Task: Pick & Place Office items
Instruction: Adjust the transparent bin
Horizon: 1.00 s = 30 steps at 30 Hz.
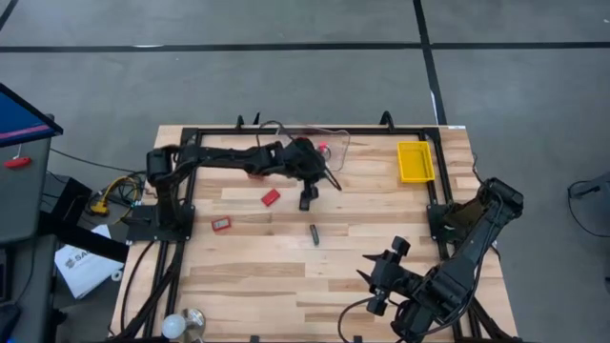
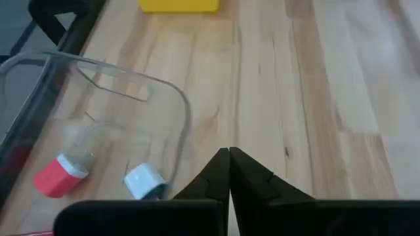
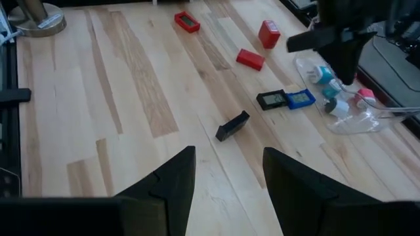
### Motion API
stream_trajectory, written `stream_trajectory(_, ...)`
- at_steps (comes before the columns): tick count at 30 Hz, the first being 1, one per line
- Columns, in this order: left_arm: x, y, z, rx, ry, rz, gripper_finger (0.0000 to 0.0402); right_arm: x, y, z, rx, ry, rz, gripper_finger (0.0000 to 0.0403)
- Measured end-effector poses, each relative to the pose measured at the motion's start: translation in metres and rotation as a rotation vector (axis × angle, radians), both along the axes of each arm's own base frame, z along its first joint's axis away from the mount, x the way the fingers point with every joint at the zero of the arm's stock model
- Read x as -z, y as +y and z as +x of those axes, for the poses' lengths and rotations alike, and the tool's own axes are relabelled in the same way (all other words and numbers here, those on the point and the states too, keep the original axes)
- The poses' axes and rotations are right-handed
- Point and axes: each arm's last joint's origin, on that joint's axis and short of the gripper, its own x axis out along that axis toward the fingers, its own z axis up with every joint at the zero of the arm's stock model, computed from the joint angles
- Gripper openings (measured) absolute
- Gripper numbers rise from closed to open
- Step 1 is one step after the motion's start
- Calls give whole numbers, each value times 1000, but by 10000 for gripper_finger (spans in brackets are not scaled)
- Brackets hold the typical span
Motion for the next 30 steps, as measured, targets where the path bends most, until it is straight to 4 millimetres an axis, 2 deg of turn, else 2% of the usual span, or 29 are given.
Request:
stream_trajectory(5,10,15,3,-13,-35,-59,1,1,-3,-2,15,16,-16,171)
stream_trajectory(10,31,15,15,2,6,-92,0,1,-4,-6,32,25,-22,171)
stream_trajectory(19,29,23,52,6,-34,-88,0,1,2,-14,16,16,-7,171)
stream_trajectory(23,31,29,54,-11,-26,-85,0,1,6,-20,14,12,1,171)
stream_trajectory(30,32,53,46,-82,-26,-91,0,1,12,-28,9,-28,16,171)
